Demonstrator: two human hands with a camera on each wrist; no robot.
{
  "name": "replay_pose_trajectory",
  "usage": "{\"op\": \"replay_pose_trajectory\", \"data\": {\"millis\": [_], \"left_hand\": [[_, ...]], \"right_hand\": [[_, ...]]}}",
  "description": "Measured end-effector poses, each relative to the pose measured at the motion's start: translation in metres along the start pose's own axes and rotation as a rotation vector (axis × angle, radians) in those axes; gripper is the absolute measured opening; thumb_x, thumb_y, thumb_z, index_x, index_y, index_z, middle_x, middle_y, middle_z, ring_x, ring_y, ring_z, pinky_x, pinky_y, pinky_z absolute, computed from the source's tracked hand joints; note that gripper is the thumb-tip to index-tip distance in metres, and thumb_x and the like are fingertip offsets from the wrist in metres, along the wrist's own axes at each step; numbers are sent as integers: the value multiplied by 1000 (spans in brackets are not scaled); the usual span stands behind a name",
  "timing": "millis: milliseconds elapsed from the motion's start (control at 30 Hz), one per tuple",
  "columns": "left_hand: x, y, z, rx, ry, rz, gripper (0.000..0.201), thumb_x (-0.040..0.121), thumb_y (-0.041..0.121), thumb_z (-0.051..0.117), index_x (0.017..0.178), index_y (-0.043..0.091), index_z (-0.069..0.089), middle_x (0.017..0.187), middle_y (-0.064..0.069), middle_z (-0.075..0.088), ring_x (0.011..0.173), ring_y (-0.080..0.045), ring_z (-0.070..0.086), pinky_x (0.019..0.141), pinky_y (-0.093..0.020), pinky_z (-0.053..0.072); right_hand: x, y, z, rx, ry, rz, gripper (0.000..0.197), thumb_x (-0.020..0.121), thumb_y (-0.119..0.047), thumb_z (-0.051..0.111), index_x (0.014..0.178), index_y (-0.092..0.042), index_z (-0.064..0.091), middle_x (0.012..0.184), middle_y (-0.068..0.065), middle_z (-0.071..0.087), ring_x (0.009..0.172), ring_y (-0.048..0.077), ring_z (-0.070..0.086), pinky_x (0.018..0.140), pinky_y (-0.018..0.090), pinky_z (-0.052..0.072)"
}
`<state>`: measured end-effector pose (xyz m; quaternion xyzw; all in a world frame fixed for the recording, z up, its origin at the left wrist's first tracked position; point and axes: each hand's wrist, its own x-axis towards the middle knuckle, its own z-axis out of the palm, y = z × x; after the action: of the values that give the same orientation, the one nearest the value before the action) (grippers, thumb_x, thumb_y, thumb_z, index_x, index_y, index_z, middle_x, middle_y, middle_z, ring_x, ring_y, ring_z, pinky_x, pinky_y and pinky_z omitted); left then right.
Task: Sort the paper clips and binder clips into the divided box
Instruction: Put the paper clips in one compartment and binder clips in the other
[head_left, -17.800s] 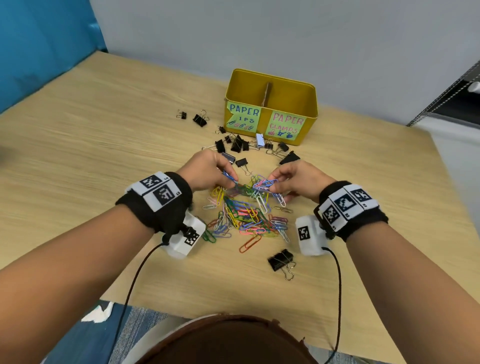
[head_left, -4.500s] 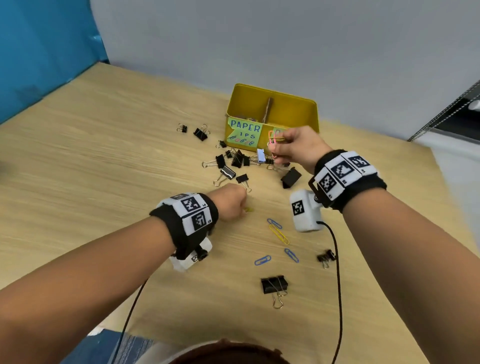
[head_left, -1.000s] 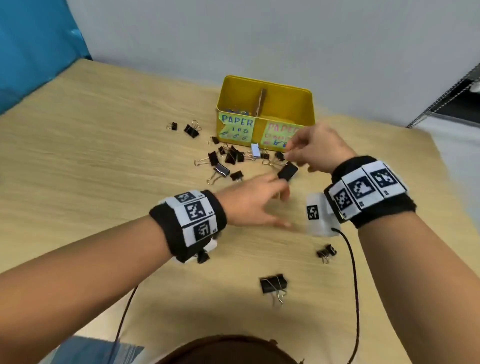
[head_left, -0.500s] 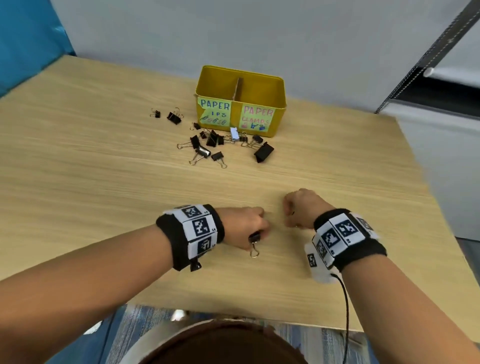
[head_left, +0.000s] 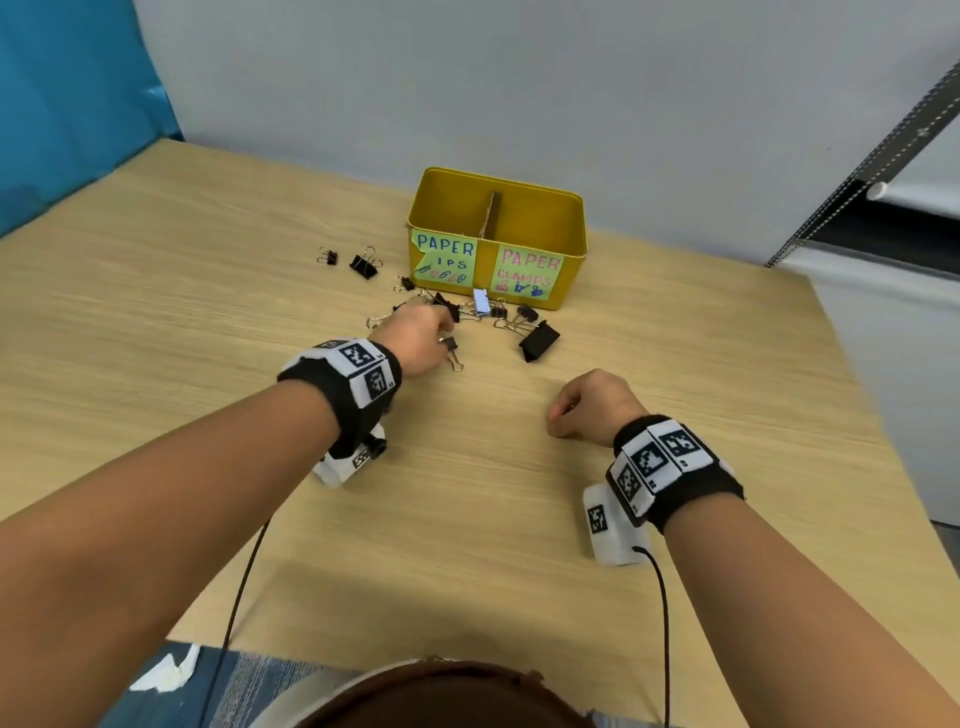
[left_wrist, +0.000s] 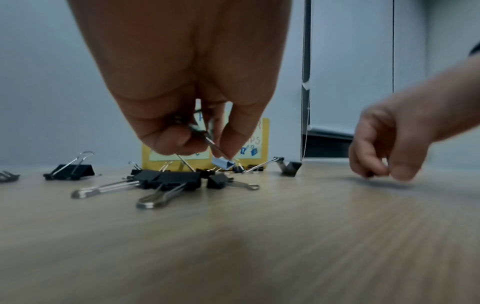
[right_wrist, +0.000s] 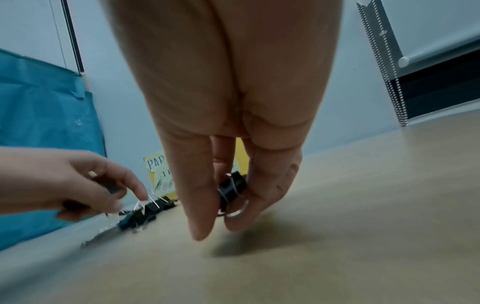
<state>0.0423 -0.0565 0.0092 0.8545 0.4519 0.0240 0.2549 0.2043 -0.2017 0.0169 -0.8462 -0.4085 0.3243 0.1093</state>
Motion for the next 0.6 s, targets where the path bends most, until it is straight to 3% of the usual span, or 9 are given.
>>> {"op": "replay_pose_trajectory", "data": {"millis": [100, 167, 367, 433, 500, 600], "left_hand": [[12, 0, 4, 176, -51, -7, 36, 88, 21, 59, 122, 10, 55, 128, -12, 48, 111, -29, 55, 97, -37, 48], [18, 1, 8, 222, -54, -5, 32, 88, 20, 59, 118, 7, 57, 126, -13, 47, 108, -29, 56, 94, -37, 49], [30, 7, 9, 235, -81, 48, 30, 89, 8, 56, 118, 2, 55, 124, -14, 47, 108, -30, 55, 95, -37, 48], [32, 11, 1, 215, -53, 85, 33, 89, 6, 55, 122, 2, 52, 128, -15, 45, 111, -29, 54, 99, -36, 45], [35, 21, -14, 109, 22, 114, 32, 91, 12, 55, 121, 3, 52, 127, -13, 45, 104, -24, 53, 99, -32, 42], [48, 49, -46, -53, 163, 172, 31, 93, 20, 51, 120, 6, 52, 121, -8, 45, 94, -15, 46, 98, -30, 43]], "right_hand": [[8, -21, -14, 33, 21, -86, 13, 75, -4, 72, 72, -16, 68, 71, -4, 61, 74, 10, 57, 71, 21, 47], [12, -40, -30, 73, 43, -164, 11, 77, -5, 72, 74, -16, 68, 68, -6, 59, 66, 6, 54, 68, 20, 45], [38, -94, -88, 147, 198, -302, 3, 78, -10, 71, 80, -12, 70, 72, -8, 60, 71, 2, 55, 61, 14, 43], [55, -105, -103, 127, 314, -320, 10, 79, -11, 71, 88, -11, 72, 69, -8, 58, 74, 7, 56, 69, 20, 47], [75, -112, -112, 132, 405, -310, 15, 79, -11, 71, 94, -9, 73, 77, -3, 62, 81, 10, 56, 82, 26, 51], [98, -115, -115, 136, 421, -293, 20, 83, -10, 66, 102, -10, 72, 93, 4, 67, 88, 12, 59, 94, 26, 49]]}}
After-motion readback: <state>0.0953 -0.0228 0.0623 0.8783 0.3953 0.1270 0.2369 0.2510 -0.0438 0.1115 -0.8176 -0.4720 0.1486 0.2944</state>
